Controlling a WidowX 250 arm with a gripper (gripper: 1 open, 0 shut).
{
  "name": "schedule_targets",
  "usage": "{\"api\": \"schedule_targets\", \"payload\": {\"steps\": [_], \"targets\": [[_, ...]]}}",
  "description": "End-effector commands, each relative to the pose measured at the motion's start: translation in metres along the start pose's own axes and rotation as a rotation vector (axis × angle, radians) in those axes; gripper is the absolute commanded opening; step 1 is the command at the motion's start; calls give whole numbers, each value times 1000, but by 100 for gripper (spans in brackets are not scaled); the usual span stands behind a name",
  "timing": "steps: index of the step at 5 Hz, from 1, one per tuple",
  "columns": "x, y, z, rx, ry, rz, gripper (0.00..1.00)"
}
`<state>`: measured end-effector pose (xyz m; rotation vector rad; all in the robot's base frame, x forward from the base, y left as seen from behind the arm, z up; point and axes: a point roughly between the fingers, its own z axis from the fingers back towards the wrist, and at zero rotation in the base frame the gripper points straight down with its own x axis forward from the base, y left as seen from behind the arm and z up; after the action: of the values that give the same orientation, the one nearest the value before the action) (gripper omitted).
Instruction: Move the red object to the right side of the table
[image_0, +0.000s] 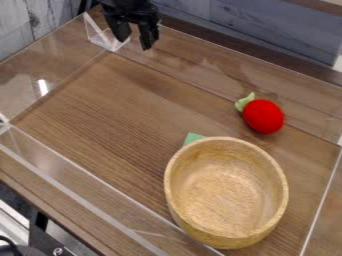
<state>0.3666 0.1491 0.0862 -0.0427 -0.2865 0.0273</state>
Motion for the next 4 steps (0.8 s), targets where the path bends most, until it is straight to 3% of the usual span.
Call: {"api": "schedule_targets", "payload": {"steps": [1,3,4], "targets": [[15,-5,36,35,-100,-34,100],[26,4,69,75,-124,27,100],[17,-3,70,64,-106,-24,100]]}}
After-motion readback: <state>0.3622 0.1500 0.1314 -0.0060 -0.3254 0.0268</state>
